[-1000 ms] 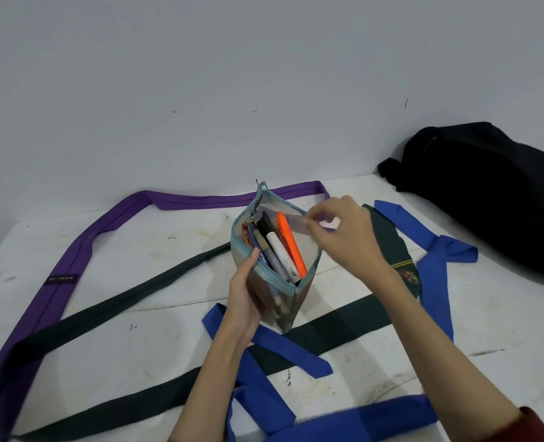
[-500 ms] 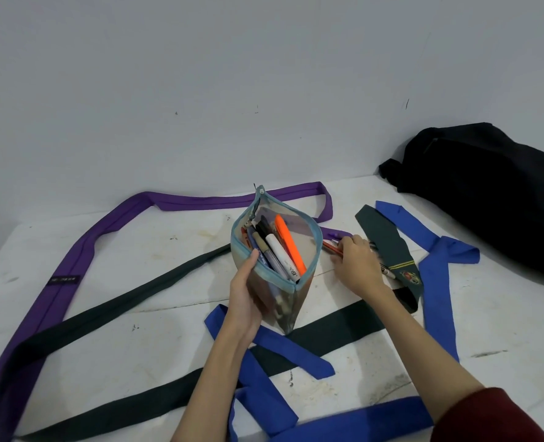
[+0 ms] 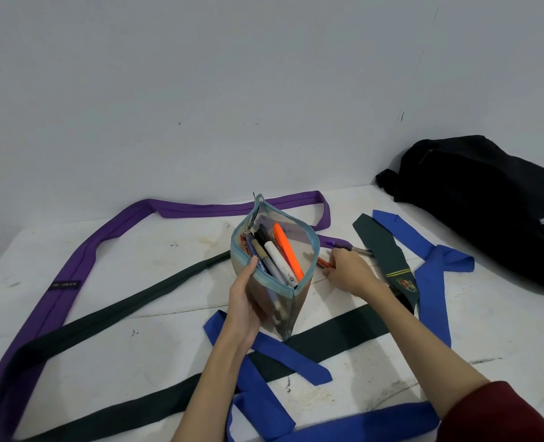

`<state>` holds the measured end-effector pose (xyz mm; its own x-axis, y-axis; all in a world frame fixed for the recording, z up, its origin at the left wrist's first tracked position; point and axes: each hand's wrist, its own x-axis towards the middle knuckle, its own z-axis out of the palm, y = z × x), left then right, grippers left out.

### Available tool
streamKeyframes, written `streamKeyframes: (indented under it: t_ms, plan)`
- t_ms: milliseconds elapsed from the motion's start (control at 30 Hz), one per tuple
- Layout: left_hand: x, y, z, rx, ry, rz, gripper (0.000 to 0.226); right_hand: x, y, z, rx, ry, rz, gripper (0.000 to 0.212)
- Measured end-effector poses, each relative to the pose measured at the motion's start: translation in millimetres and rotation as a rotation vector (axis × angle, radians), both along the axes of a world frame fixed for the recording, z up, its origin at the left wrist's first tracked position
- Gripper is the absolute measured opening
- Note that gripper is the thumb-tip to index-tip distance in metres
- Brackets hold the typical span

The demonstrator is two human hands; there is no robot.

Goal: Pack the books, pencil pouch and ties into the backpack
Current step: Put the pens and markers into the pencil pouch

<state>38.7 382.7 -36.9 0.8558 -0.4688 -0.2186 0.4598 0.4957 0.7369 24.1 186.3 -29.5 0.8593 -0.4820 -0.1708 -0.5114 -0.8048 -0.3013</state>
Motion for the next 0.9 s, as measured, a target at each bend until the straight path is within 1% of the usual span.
streamKeyframes:
  t_ms: [133,200,267,367,433,467,500,533,567,633,667,700,733,800,867,900]
  plan:
    - [0,0,-1,-0.003,-0.004,0.002,0.051,-1,0,3,0.093,-0.102,-0.052,0.010]
    - [1,0,-2,0.001,-0.010,-0.002,0.050,-2,1,17,0.188,-0.208,-0.097,0.012]
    - [2,0,-3,0.009,-0.018,0.001,0.048,-4,4,42,0.291,-0.443,-0.160,0.012]
    - [3,0,-3,0.006,-0.001,-0.002,0.052,-10,19,90,0.368,-0.813,-0.200,0.008]
    - [3,0,-4,0.003,0.003,-0.008,0.049,-13,33,116,0.415,-0.945,-0.137,0.006]
    - [3,0,-5,0.004,0.000,-0.010,0.046,-14,40,124,0.442,-0.950,-0.088,0.006]
    - [3,-1,-6,0.008,-0.004,-0.013,0.045,-15,47,129,0.468,-0.911,-0.029,0.006]
    - [3,-1,-6,0.015,-0.009,-0.014,0.043,-15,53,131,0.483,-0.828,0.031,0.007]
    - [3,-1,-6,0.019,-0.012,-0.017,0.041,-14,59,131,0.473,-0.708,0.088,0.009]
    - [3,-1,-5,0.012,-0.013,-0.026,0.039,-11,69,125,0.357,-0.423,0.188,0.013]
    - [3,-1,-5,0.011,-0.011,-0.029,0.039,-7,72,119,0.292,-0.315,0.214,0.016]
    - [3,-1,-4,0.011,-0.009,-0.028,0.039,-3,75,114,0.243,-0.256,0.221,0.019]
    - [2,-1,-4,0.015,-0.009,-0.026,0.038,0,77,108,0.208,-0.238,0.211,0.022]
    - [2,-1,-4,0.017,-0.010,-0.026,0.039,5,79,101,0.164,-0.278,0.176,0.026]
    - [3,-1,-4,0.028,-0.002,-0.028,0.042,7,76,99,0.186,-0.364,0.137,0.026]
    - [3,-1,-4,0.030,-0.002,-0.028,0.044,8,75,101,0.230,-0.424,0.110,0.024]
